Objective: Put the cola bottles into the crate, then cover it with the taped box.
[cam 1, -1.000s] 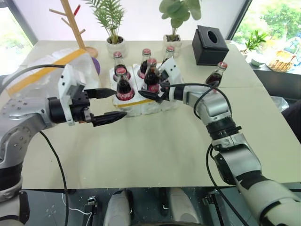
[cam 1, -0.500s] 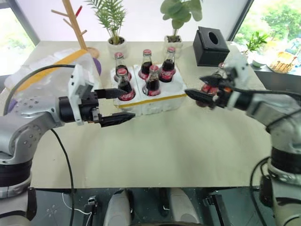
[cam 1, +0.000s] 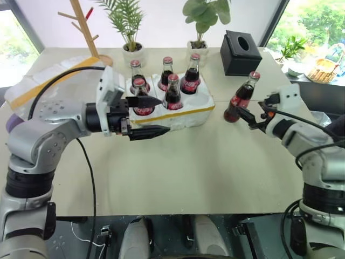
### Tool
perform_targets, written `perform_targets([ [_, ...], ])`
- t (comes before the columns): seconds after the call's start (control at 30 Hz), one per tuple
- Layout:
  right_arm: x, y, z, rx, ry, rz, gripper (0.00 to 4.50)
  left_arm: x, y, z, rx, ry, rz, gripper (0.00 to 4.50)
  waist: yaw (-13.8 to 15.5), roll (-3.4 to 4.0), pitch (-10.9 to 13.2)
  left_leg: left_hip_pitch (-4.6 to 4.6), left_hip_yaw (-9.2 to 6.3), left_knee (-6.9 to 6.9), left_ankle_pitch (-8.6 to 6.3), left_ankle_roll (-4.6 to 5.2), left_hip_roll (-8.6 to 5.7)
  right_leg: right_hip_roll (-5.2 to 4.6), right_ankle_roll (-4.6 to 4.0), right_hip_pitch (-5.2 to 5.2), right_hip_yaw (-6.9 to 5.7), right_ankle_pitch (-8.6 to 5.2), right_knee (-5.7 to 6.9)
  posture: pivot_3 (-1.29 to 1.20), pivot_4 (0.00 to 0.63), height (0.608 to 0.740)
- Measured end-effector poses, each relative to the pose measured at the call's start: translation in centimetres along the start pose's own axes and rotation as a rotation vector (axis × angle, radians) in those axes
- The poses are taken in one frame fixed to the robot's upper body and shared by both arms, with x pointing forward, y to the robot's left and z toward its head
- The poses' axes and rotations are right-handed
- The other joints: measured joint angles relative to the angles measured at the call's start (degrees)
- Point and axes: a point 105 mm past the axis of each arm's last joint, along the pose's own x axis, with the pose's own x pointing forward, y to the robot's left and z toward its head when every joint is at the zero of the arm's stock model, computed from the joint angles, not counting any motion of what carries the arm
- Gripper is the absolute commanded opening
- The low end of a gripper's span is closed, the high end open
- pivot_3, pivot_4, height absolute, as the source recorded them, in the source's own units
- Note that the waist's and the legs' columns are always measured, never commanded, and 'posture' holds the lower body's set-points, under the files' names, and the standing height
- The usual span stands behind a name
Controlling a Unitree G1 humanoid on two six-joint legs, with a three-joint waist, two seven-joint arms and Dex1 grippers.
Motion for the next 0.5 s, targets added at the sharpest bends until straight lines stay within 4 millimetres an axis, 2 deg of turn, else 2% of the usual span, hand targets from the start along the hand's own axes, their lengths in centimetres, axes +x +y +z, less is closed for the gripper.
perform_targets([
  [0.2,4.4,-0.3,0.1,0.036,-0.011,-0.001,4.39,0.1,0.1,-0.2,0.000,0.011,0.000,4.50,0.0,0.01,0.0,-0.01,0.00,-0.01,0.00,0.00,0.00,-0.01,0.00,-0.01,0.00,0.00,0.00,0.00,0.150,0.740],
  [0.3,5.6,-0.6,0.4,0.015,-0.023,-0.011,3.56,0.0,0.1,-0.3,0.000,0.014,0.006,4.50,0.1,0.01,0.0,-0.03,0.00,-0.01,0.00,0.00,0.00,-0.02,0.01,-0.01,0.00,0.00,-0.01,0.00,0.150,0.740],
  [0.37,6.0,-0.9,0.5,0.000,-0.032,-0.022,2.63,-0.1,0.1,-0.5,-0.003,0.017,0.015,4.50,0.0,0.01,0.0,-0.03,0.01,-0.01,0.00,0.00,0.00,-0.03,0.01,-0.01,0.00,0.00,-0.01,0.00,0.150,0.740],
  [0.5,6.3,-0.4,1.6,-0.010,-0.101,0.009,2.64,-0.6,0.1,-0.7,-0.005,0.024,0.046,4.50,-0.1,0.15,0.1,-0.14,0.05,-0.01,0.01,-0.01,0.00,-0.03,0.01,-0.22,0.07,0.01,0.06,0.00,0.150,0.740],
])
